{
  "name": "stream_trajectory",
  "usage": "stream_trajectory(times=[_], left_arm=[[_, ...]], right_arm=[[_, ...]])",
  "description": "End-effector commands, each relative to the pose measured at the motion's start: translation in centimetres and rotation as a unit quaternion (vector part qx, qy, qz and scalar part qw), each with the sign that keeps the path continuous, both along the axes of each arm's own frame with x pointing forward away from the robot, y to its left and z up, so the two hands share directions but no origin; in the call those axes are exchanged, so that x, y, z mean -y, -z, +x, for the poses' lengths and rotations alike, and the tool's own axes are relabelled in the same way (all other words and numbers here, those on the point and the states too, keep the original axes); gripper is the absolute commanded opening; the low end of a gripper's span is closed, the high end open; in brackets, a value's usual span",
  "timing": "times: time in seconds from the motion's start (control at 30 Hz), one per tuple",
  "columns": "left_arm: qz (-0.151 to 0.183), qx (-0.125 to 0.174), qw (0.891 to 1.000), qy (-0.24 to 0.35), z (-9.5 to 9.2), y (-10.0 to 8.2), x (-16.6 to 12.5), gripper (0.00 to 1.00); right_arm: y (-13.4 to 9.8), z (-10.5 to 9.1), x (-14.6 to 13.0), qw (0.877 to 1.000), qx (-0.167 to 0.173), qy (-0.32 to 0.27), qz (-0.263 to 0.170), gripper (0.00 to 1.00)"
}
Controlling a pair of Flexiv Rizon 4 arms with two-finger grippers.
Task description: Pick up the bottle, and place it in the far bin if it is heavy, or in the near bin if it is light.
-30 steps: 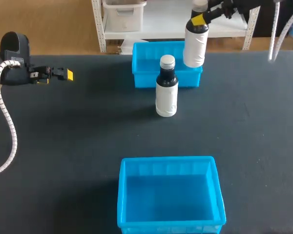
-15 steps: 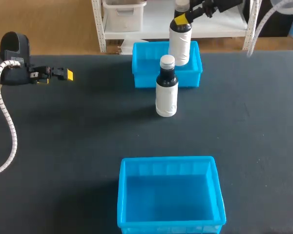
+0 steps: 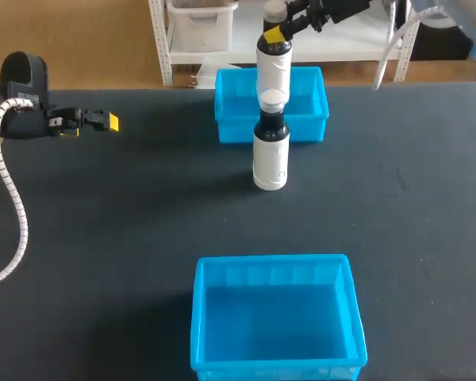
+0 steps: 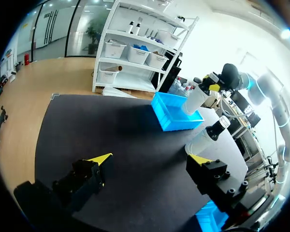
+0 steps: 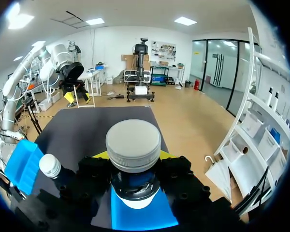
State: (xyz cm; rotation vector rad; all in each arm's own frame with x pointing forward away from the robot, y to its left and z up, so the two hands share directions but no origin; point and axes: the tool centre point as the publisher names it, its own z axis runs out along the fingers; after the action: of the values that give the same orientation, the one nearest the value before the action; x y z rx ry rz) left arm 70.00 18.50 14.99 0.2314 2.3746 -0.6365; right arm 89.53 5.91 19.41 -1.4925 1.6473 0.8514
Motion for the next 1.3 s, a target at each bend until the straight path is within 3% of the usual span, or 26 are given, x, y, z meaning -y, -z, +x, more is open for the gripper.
stream_trajectory(times=[0.03,0.67,1.3], left_arm=[[0.000,0.000,1.000,0.000,0.0,0.0,0.0,1.00],[0.000,0.000,1.000,0.000,0.0,0.0,0.0,1.00],[0.000,0.000,1.000,0.000,0.0,0.0,0.0,1.00]], right_arm=[[0.1,1.3,-1.0,0.999,-0.027,-0.045,0.002,0.00],[2.4,2.2,-4.5,0.997,-0.038,-0.063,0.010,0.00],[5.0,2.6,-5.8,0.995,-0.060,-0.074,0.009,0.00]])
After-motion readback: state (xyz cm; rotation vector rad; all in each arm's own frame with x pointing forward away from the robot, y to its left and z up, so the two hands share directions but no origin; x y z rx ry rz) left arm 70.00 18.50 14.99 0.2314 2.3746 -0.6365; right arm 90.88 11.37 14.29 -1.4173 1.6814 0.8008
